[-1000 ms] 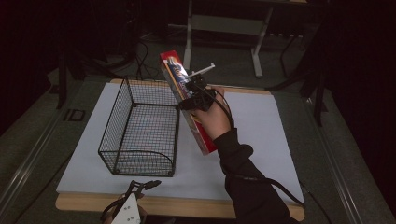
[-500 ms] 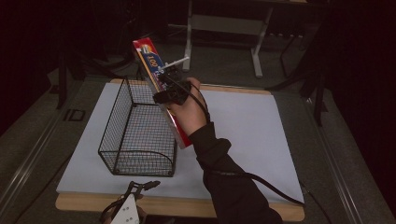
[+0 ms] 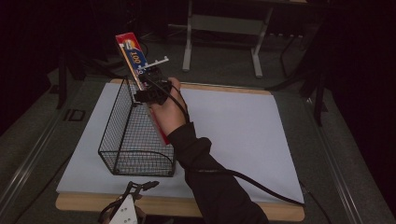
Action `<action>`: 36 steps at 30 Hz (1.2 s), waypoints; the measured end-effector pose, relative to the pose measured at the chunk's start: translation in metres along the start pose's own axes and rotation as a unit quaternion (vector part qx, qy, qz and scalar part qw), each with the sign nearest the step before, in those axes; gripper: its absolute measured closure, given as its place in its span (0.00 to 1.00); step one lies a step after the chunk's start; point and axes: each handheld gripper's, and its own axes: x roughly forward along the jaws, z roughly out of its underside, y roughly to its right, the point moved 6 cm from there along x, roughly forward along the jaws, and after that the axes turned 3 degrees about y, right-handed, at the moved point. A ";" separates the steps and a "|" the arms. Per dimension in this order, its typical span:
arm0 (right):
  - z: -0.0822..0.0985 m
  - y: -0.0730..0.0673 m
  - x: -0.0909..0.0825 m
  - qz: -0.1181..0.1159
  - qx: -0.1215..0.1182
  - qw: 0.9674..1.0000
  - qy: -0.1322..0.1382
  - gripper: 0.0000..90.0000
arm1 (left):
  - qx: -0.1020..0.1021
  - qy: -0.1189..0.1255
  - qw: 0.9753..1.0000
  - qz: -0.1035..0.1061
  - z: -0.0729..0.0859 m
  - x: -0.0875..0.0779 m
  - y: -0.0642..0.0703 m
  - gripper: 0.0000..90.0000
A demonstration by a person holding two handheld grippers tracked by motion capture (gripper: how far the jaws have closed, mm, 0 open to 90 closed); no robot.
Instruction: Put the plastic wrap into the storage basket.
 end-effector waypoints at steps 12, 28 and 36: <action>0.019 -0.012 0.033 0.002 0.032 0.999 0.011 0.44 | -0.009 -0.012 1.000 -0.015 0.004 0.000 -0.005 0.01; 0.054 -0.012 0.071 0.021 0.009 0.999 -0.040 0.43 | -0.003 -0.018 1.000 -0.016 0.005 0.000 -0.003 0.01; 0.064 -0.013 0.080 0.023 -0.003 0.998 -0.057 0.43 | -0.003 -0.017 1.000 -0.017 0.004 -0.001 -0.003 0.01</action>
